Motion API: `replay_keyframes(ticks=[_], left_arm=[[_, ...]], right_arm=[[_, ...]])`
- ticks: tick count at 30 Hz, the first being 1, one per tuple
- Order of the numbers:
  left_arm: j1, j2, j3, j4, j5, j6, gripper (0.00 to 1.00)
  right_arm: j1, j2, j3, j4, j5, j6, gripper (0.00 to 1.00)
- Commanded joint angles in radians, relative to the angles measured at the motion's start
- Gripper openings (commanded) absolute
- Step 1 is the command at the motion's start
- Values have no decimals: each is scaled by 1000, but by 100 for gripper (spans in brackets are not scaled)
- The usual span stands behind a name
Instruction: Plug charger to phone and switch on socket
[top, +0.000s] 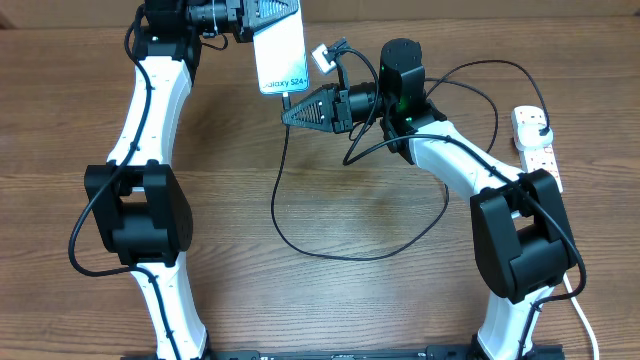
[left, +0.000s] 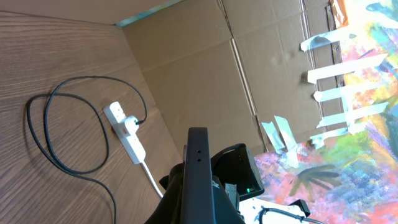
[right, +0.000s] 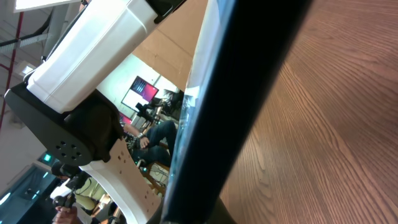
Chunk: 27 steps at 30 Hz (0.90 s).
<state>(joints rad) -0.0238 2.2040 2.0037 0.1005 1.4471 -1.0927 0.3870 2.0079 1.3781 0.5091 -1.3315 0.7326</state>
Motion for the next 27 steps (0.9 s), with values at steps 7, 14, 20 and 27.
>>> replay_keyframes(ticks=[7,14,20,27], left_arm=[[-6,-5,12,5,54,43,4],[-23,-5,12,5,60,69,4],[-24,-5,12,4,96,68,4],[-29,-5,12,4,100,68,4]], right_arm=[[-2,-3,20,10,52,35,4],[-2,-3,20,92,74,108,4],[-16,-3,20,126,97,133,4],[-18,-3,20,126,95,135,42]])
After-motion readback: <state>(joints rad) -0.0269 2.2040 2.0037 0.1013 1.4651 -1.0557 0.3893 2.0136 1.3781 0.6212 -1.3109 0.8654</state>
